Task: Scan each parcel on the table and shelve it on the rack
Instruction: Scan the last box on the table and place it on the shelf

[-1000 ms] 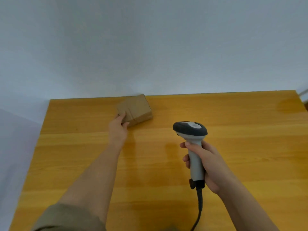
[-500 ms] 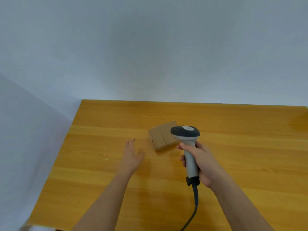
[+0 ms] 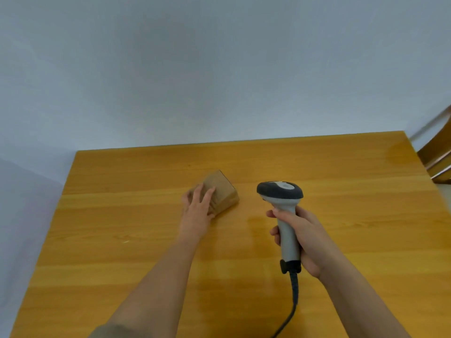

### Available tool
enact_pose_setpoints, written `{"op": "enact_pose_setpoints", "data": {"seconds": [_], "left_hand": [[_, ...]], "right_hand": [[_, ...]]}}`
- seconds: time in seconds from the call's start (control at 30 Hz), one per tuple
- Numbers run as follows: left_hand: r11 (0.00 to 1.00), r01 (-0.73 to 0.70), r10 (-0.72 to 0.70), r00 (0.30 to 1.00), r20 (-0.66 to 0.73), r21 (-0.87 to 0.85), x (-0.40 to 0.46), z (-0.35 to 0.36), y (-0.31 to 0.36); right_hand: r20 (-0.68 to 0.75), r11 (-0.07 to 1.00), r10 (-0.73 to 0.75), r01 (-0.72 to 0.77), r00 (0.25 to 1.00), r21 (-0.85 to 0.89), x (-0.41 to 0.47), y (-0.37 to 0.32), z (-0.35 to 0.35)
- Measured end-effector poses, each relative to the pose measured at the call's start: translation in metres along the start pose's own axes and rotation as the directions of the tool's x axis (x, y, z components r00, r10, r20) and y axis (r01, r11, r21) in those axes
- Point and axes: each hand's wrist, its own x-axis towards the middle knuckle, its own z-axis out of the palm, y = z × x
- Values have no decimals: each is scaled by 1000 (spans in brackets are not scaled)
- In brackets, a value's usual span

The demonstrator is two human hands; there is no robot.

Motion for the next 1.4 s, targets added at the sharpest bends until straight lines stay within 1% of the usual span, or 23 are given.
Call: {"op": "enact_pose_setpoints", "data": {"seconds": [0.07,0.13,0.2,0.23,0.3,0.37,0.4,0.5,0.57,0.63,0.67,0.73,0.8,0.9,0.97,1.0,1.03,1.07,1.1,1.17,1.2,1.23,1.4], "left_hand": [[992,-4,9,999,41,-125,1,-13,-7],[941,79,-33,989,142,-328,0,-28,-15],[745,277,-162,957,239,-607,-4,-40,-25],[658,354,-236,935,265,-664,-7,-44,-32],[594,448,-330,893,306,-668,-16,-44,-42],[559,493,-349,869,351,-667,-27,-37,-39],[579,478,-343,878,334,-661,-32,-32,-32],[745,352,-296,936,192,-567,-36,-9,-2],[870,208,-187,978,92,-447,-31,4,20],[962,43,-26,997,68,-270,-24,10,40],[976,-3,23,996,91,-216,-22,11,49],[980,15,8,993,117,-198,-19,13,58],[965,83,-71,996,56,-248,-22,14,52],[914,102,-144,986,-79,-392,-34,18,25],[816,173,-272,957,-102,-551,-43,13,10],[748,251,-373,925,-75,-615,-47,10,5],[653,351,-476,880,-2,-671,-48,7,0],[524,444,-550,828,110,-727,-48,6,-5],[357,520,-585,772,248,-776,-47,5,-10],[-19,596,-536,672,512,-802,-49,3,-19],[-164,591,-480,652,587,-790,-51,1,-23],[-256,567,-443,651,617,-783,-53,-2,-26],[-421,467,-295,740,604,-778,-68,-30,-32]], "right_hand": [[12,1000,-5,5,1000,2,0,-4,2],[33,1000,-9,9,999,6,1,-6,8],[60,1000,-7,7,998,0,2,-7,17],[71,1000,-3,4,998,-9,1,-7,22],[88,999,11,-8,996,-31,1,-6,30],[102,999,20,-16,995,-39,2,-3,36],[102,999,23,-20,995,-37,3,-1,38],[71,999,26,-24,997,-24,5,4,40],[40,1000,10,-9,999,-23,6,5,38],[14,1000,-9,9,1000,-26,8,5,33],[1,1000,-15,15,1000,-23,8,4,30],[-24,1000,-25,25,999,-17,8,4,24],[-42,999,-31,30,999,-11,7,5,19],[-44,999,-33,33,998,11,3,6,16],[-37,999,-27,28,999,24,0,6,16],[-31,999,-23,24,999,24,-1,6,17],[-24,1000,-20,21,1000,23,-2,7,18],[-14,1000,-19,19,1000,22,-3,7,18],[-6,1000,-17,18,1000,20,-4,7,19],[11,1000,-14,14,1000,6,-6,7,22],[19,1000,-12,12,1000,-2,-7,7,23],[28,1000,-11,11,1000,-6,-9,7,25],[60,1000,-18,20,998,-24,-17,3,36]]}}
